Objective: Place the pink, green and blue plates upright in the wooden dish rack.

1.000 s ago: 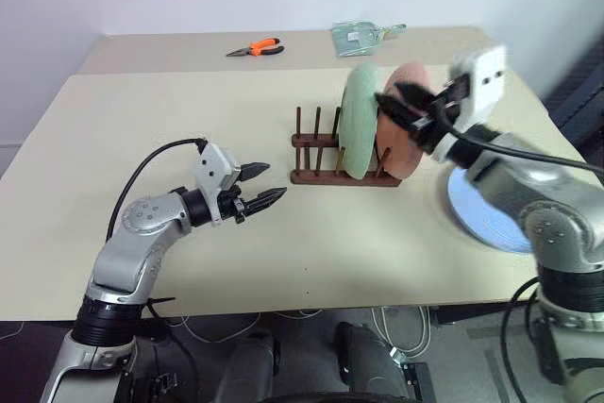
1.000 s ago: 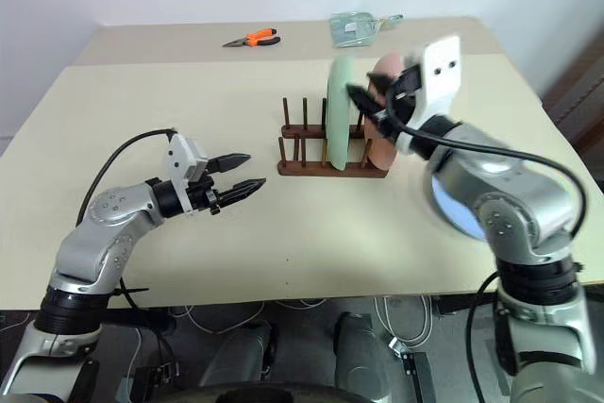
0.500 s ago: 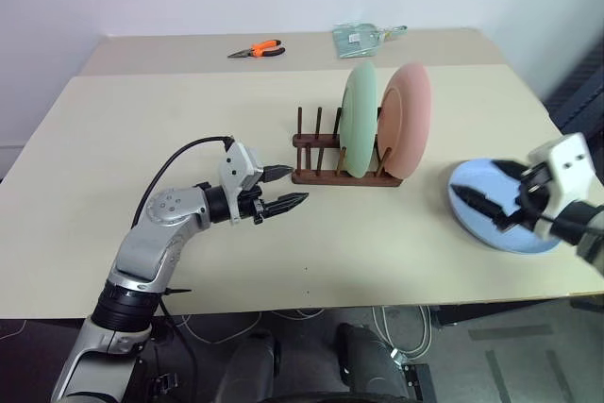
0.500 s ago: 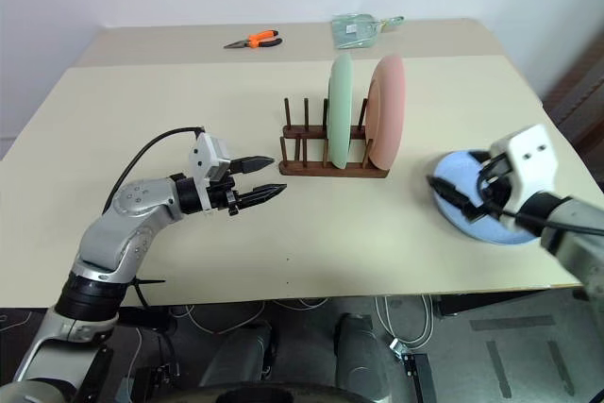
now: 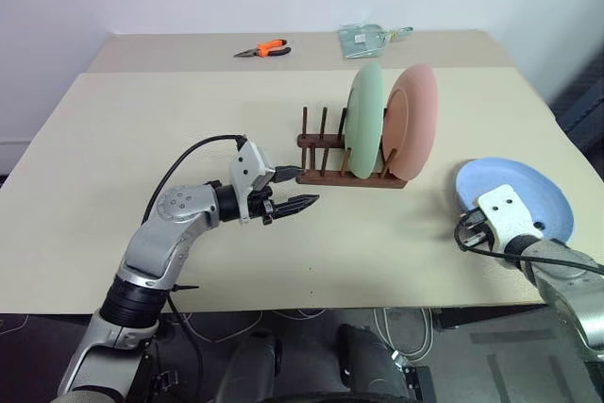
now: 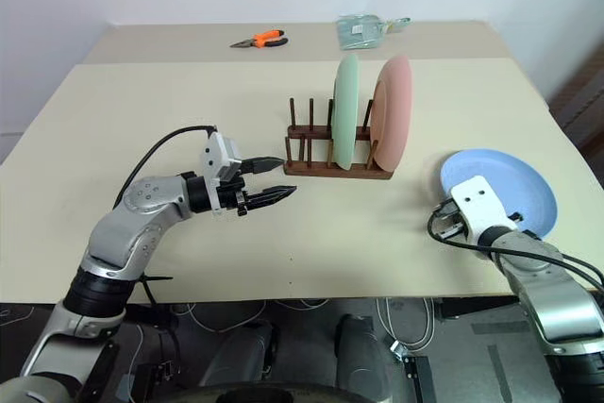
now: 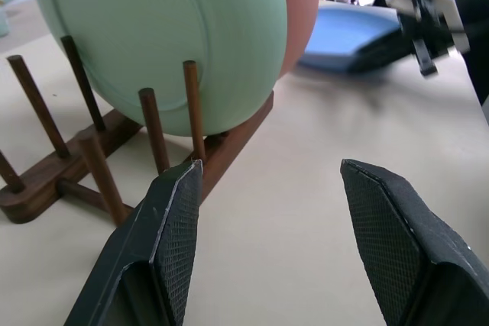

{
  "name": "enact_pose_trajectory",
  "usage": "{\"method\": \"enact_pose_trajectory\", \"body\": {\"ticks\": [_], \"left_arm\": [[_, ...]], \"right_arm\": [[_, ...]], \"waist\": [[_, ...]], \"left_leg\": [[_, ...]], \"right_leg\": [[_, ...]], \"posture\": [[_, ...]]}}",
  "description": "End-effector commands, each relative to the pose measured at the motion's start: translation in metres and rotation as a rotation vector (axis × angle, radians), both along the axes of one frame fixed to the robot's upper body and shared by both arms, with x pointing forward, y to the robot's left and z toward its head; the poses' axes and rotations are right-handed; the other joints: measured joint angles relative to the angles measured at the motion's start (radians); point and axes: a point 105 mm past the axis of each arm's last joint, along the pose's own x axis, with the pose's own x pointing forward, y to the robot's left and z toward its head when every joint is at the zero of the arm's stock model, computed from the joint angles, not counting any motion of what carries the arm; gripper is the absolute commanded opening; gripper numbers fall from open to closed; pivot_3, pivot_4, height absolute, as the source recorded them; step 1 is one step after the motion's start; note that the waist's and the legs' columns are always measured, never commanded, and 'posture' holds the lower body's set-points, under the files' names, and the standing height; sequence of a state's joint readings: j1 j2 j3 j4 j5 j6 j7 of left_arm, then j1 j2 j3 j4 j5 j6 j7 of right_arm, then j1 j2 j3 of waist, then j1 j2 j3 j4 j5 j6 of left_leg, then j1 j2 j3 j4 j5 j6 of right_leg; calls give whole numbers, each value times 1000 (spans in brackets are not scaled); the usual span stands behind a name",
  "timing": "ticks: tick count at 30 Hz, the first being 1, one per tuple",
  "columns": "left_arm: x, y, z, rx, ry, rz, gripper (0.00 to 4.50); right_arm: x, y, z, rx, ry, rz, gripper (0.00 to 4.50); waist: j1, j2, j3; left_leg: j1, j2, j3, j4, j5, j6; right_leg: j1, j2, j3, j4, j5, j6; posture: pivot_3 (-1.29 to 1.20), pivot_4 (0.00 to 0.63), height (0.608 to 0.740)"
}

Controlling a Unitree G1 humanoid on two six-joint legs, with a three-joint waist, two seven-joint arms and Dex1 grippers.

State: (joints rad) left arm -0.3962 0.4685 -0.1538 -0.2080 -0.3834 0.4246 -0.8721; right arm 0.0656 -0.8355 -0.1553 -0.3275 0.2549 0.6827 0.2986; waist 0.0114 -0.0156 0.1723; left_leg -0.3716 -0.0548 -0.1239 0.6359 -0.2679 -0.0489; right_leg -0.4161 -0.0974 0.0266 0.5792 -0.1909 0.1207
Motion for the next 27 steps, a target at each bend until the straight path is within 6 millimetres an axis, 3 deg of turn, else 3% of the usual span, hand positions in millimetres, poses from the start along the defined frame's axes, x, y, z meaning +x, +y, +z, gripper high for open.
{"method": "enact_pose_trajectory", "body": {"ticks": [1, 5, 8, 10, 12, 15, 18, 21, 24, 27], "left_arm": [[-2, 3, 5, -1, -46, -2, 2960], [5, 14, 2, 4, -59, 46, 2960], [14, 32, -2, 17, -76, 126, 2960], [18, 47, -8, 53, -91, 174, 2960], [21, 65, -14, 96, -107, 220, 2960], [23, 85, -19, 122, -121, 273, 2960], [28, 96, -19, 129, -142, 317, 2960], [30, 101, -19, 117, -150, 347, 2960], [26, 101, -23, 109, -149, 348, 2960], [23, 101, -25, 103, -146, 348, 2960]], "right_arm": [[14, 3, 50, -8, -192, 36, 39], [25, 18, 141, 70, -544, 108, 39], [18, 46, 217, 356, -793, 235, 39], [7, 69, 252, 578, -870, 370, 39], [-9, 103, 274, 755, -859, 579, 39], [-24, 150, 282, 977, -749, 808, 39], [-17, 183, 281, 1214, -624, 845, 39], [12, 215, 263, 1460, -431, 699, 39], [21, 235, 247, 1522, -318, 618, 39], [27, 242, 237, 1560, -257, 555, 39]], "waist": [[-2, 1, 0], [-11, 2, 1], [-23, 3, 1], [-26, 3, 1], [-24, 2, 1], [-24, 2, 1], [-25, 2, 1], [-28, 2, 0], [-25, 2, 0], [-25, 2, 0]], "left_leg": [[0, 0, 0, 0, 0, 0], [0, 0, 0, 0, 0, 0], [0, 0, 0, -1, 0, 0], [1, 1, -1, -3, 0, 0], [1, 1, -3, -4, 0, 0], [0, 1, -5, -5, 0, 0], [0, 1, -5, -3, 0, 0], [0, 1, -5, -4, 0, 0], [-2, 0, -5, -4, 0, -1], [-3, 0, -5, -5, 0, -1]], "right_leg": [[0, 0, 0, 0, 0, 0], [-1, 0, 0, 0, 0, 1], [-1, 0, 0, 0, 0, 0], [-1, 0, 0, 1, 1, 0], [-1, 1, -2, 1, 1, 1], [-1, 1, -2, 0, 1, 0], [-2, 0, -2, 1, 1, 0], [-3, 0, -2, 2, 1, 0], [-7, 1, -1, 4, 3, 2], [-8, 0, -1, 4, 3, 3]], "posture": [[0, 150, 740], [0, 150, 740], [0, 150, 740], [0, 150, 740], [0, 150, 740], [0, 150, 740], [0, 150, 740], [0, 150, 740], [0, 150, 740], [0, 150, 740]]}}
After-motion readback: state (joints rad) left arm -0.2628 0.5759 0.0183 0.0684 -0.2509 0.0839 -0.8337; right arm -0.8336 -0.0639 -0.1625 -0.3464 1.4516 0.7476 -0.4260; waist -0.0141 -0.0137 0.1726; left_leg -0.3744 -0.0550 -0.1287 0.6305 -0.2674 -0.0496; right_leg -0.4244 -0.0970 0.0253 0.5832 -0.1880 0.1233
